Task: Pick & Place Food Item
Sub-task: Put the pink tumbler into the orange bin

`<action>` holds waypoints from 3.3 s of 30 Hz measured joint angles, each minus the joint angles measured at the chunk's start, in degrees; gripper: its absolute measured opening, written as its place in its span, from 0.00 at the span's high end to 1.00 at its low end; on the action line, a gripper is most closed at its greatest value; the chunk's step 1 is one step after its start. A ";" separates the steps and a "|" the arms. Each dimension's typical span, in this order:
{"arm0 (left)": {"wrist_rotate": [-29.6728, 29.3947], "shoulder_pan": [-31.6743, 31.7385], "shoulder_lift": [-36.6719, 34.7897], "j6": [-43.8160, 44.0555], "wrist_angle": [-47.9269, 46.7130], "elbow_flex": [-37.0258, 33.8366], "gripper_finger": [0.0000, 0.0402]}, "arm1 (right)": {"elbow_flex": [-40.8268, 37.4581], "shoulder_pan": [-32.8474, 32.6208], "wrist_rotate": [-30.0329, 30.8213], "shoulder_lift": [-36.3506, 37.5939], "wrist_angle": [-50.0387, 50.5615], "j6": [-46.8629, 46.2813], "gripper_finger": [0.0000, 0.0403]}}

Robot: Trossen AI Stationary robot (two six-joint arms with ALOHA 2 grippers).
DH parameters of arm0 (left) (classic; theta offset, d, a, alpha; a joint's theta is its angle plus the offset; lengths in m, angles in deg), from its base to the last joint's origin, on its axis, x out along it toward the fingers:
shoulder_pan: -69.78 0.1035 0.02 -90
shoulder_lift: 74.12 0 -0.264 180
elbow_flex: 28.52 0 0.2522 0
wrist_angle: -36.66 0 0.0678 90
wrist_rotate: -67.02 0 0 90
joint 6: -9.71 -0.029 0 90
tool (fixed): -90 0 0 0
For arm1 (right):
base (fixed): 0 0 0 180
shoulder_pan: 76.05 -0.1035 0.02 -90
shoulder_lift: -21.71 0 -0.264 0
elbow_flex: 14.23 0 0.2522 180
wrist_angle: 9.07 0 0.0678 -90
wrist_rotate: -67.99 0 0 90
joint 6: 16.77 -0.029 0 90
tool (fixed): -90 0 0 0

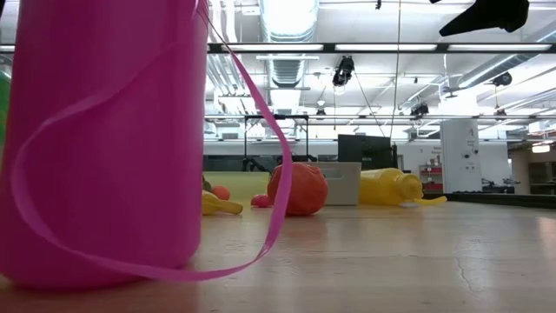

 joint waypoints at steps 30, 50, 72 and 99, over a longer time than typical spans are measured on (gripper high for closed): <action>-0.60 -0.07 0.00 0.78 -2.04 0.07 0.48 | 0.00 0.07 0.00 0.00 0.00 0.01 0.10; 7.91 -0.22 -2.45 28.37 -10.53 7.51 0.48 | 0.00 0.04 0.00 0.00 0.00 0.00 0.10; 2.49 -7.75 -6.03 54.34 -20.47 11.94 0.47 | 0.00 0.02 0.00 0.01 -0.11 0.00 0.10; 1.50 -21.74 -21.46 75.38 -20.47 -8.58 0.47 | 0.00 0.04 0.00 0.02 -0.14 0.01 0.10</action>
